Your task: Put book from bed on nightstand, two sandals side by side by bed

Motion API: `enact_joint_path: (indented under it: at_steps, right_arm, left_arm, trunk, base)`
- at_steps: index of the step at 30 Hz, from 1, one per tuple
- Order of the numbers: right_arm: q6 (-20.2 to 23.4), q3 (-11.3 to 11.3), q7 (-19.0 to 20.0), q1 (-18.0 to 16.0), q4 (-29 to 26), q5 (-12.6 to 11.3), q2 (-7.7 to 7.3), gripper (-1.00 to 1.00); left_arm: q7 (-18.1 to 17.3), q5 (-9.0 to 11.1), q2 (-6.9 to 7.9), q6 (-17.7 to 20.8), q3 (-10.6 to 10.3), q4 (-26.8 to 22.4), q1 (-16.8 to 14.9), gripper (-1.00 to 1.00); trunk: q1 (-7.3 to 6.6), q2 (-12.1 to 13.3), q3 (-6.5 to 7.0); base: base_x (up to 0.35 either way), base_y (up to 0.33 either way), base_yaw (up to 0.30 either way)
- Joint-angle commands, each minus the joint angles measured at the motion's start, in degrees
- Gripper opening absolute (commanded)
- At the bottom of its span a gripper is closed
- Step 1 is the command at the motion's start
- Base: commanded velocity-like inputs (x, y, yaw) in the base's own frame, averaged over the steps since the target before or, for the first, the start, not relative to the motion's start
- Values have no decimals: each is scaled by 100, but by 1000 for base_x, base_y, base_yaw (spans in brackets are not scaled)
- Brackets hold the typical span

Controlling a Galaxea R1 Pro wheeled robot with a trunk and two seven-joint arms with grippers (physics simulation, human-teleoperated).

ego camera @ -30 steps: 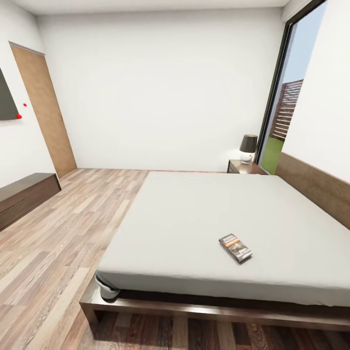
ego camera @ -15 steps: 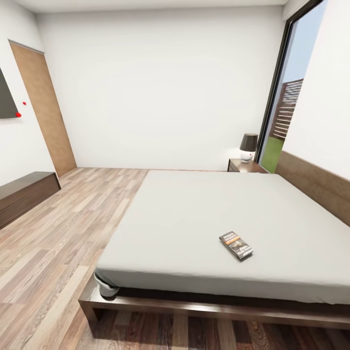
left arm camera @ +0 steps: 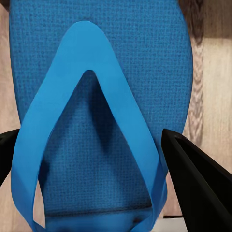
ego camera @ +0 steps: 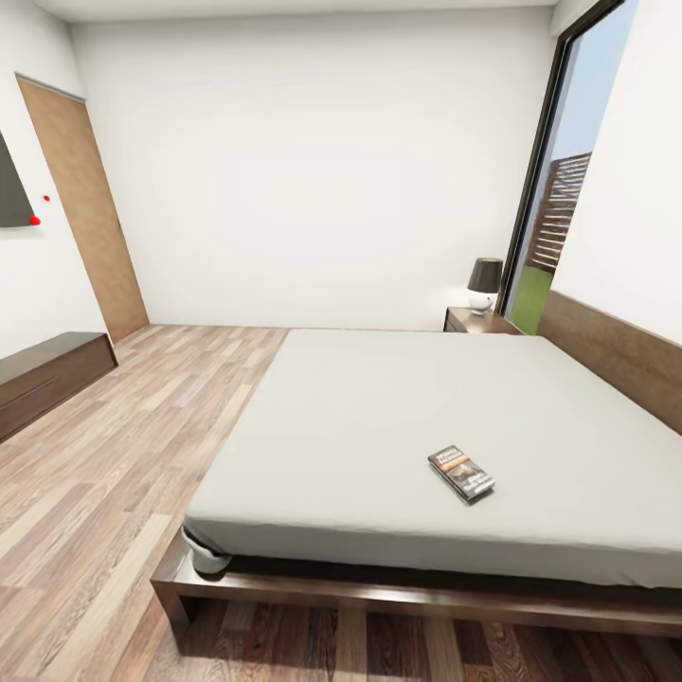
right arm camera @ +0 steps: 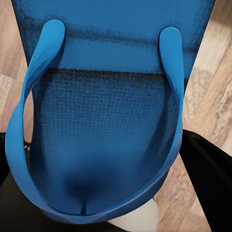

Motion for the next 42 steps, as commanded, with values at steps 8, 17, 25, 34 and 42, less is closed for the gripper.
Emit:
enact_joint_path:
  at_steps: [8, 17, 25, 34, 42]
  right_arm:
    - [-3, 10, 11, -2, -4, 40, 0, -100]
    - [-3, 10, 11, -2, -4, 35, 0, -100]
    - [-5, -4, 11, -2, -9, 40, -6, -100]
    - [1, 3, 5, -2, -22, 42, 0, -100]
    - [90, 7, -175, -4, -43, 34, 93, -100]
  left_arm:
    - [2, -36, 0, -23, 20, 7, -4, -100]
    - [2, -36, 2, -28, 20, 4, -4, -100]
    - [2, -36, 1, -28, 20, 4, -4, -100]
    - [-22, -47, -1, 1, 25, 10, -7, -100]
    - [-55, -45, -17, 641, 34, 4, -19, -100]
  trunk:
    - [176, -325, -150]
    - [374, -686, -311]
    - [549, -1007, -455]
    - [747, -1368, -616]
    - [923, -1689, -760]
  base:
    - [0, 0, 0]
    - [0, 0, 0]
    - [0, 0, 0]
    - [0, 0, 0]
    - [0, 0, 0]
